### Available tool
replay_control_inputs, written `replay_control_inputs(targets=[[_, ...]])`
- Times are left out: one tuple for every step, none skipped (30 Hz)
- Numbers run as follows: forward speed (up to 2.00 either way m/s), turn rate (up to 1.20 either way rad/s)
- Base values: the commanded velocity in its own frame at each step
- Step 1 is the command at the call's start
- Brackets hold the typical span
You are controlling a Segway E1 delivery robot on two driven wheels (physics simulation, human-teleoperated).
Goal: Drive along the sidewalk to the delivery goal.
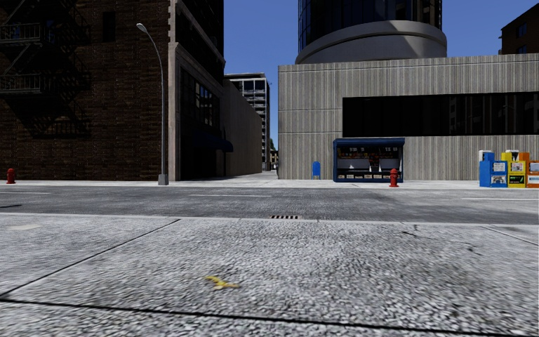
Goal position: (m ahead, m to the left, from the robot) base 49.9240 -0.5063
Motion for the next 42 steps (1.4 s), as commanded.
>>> replay_control_inputs(targets=[[0.0, 0.0], [0.0, 0.0], [0.0, 0.0], [0.0, 0.0], [0.0, 0.0], [0.0, 0.0], [0.0, 0.0], [0.0, 0.0], [0.0, 0.0], [0.0, 0.0], [0.0, 0.0], [0.0, 0.0], [0.0, 0.0], [0.0, 0.0], [0.0, 0.0], [0.0, 0.0], [0.0, 0.0], [0.0, 0.0], [0.0, 0.0], [0.0, 0.0], [0.0, 0.0], [0.0, 0.0], [0.0, 0.0], [0.0, 0.0], [0.0, 0.0], [0.0, 0.0], [0.0, 0.0], [0.0, 0.0], [0.0, 0.0], [0.0, 0.0], [0.0, 0.16], [0.69, 0.32], [1.03, 0.44], [1.03, 0.44], [1.19, 0.5], [1.24, 0.52], [1.27, 0.52], [1.31, 0.53], [1.31, 0.53], [1.35, 0.53], [1.43, 0.53], [1.52, 0.53]])
